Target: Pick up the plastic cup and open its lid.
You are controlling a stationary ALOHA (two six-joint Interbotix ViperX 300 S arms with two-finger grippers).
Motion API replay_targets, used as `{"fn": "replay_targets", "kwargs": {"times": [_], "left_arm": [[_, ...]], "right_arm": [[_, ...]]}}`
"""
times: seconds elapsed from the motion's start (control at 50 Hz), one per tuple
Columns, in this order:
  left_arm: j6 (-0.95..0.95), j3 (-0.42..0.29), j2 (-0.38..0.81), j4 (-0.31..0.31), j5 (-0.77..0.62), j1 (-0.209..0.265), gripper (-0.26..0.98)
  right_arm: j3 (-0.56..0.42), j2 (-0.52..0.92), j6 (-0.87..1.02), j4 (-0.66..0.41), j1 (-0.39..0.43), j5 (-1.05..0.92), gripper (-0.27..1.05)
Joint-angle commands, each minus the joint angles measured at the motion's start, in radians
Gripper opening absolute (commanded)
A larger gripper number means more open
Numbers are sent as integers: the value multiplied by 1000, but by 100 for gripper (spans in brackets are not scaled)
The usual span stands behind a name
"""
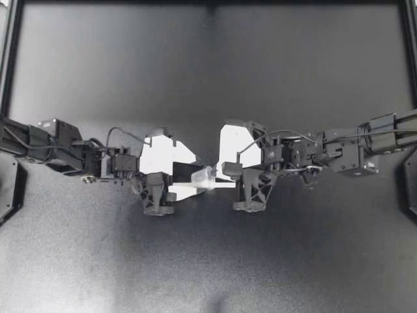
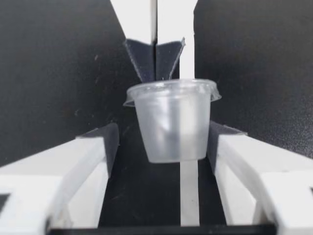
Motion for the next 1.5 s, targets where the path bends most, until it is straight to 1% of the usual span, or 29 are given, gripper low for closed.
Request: {"fn": "replay_targets", "kwargs": {"times": [0.0, 0.22, 0.28, 0.36, 0.56, 0.64, 0.7, 0.82, 0.92, 1.06, 1.2, 1.32, 1.48], "left_arm": [[0, -21, -12, 2, 9, 0, 61], [0, -40, -3, 0, 20, 0, 60], [0, -41, 2, 0, 25, -2, 58], [0, -41, 5, 0, 28, 0, 50], [0, -40, 3, 2, 29, 0, 24], [0, -37, 3, 2, 29, 0, 18], [-2, -37, 2, 2, 29, 0, 17], [-6, -31, -8, 3, 29, 0, 17], [-12, -18, -31, 2, 8, -5, 17], [-15, 17, -89, 2, -104, -9, 17], [-20, 48, -144, 2, -261, -9, 17], [-23, 49, -160, 2, -353, -9, 17], [-61, 38, -147, 0, -468, -11, 17]], "right_arm": [[-21, -15, 2, -2, -9, -5, -19], [-28, -11, 0, 0, -3, -5, -19], [-28, -6, 0, 0, -3, -5, -19], [-28, -6, 0, 0, -3, -5, -19], [-28, -6, 0, -2, -5, -5, -19], [-23, -12, 0, 0, -3, -5, -19], [-18, -20, 0, 0, -3, -5, -19], [9, -81, -3, 0, -3, -9, -19], [54, -204, -6, -2, -2, -38, -19], [143, -390, -23, -18, 11, -186, -19], [253, -522, -58, -72, 14, -416, -19], [310, -563, -121, -109, 14, -526, -19], [319, -571, -275, -112, 14, -529, -16]]}}
